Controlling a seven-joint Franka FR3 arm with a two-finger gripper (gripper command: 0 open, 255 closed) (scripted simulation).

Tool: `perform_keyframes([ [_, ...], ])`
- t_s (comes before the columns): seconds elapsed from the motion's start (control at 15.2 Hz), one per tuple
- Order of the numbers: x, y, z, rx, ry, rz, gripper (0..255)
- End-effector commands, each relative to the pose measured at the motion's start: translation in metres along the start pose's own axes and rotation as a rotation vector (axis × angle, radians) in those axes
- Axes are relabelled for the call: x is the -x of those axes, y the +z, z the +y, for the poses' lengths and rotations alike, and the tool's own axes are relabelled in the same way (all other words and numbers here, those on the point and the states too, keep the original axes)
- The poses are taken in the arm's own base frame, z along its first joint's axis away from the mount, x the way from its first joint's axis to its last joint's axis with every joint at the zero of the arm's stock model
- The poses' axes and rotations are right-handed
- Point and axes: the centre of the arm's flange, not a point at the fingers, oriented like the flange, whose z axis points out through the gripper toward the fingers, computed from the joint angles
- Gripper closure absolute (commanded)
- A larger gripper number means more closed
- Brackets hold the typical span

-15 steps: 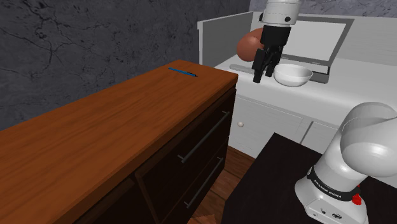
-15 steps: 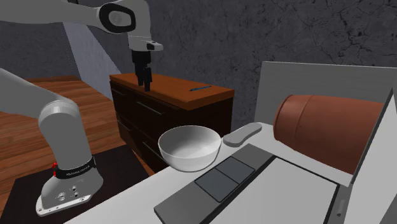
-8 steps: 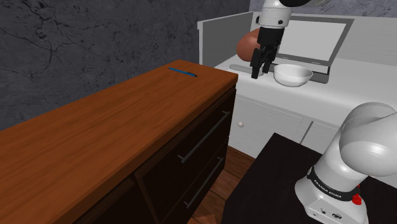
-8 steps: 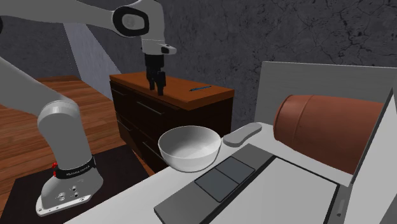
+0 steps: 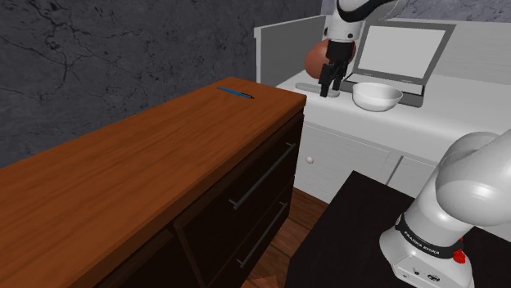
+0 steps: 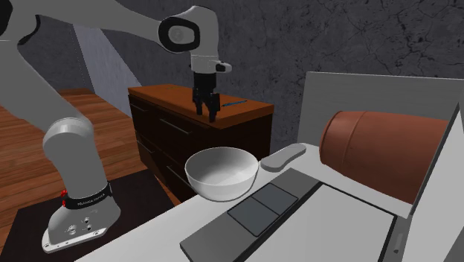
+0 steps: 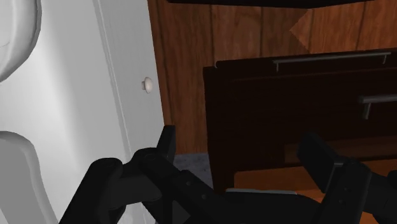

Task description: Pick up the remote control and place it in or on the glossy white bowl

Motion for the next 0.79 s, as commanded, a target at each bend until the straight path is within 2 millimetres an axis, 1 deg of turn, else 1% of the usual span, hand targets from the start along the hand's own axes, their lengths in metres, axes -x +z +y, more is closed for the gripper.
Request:
perform_keyframes([
  [0.0,-0.015,0.004,0.022,0.008,-0.007,0.000,0],
  [0.73,-0.091,0.028,0.137,0.044,-0.042,-0.001,0],
])
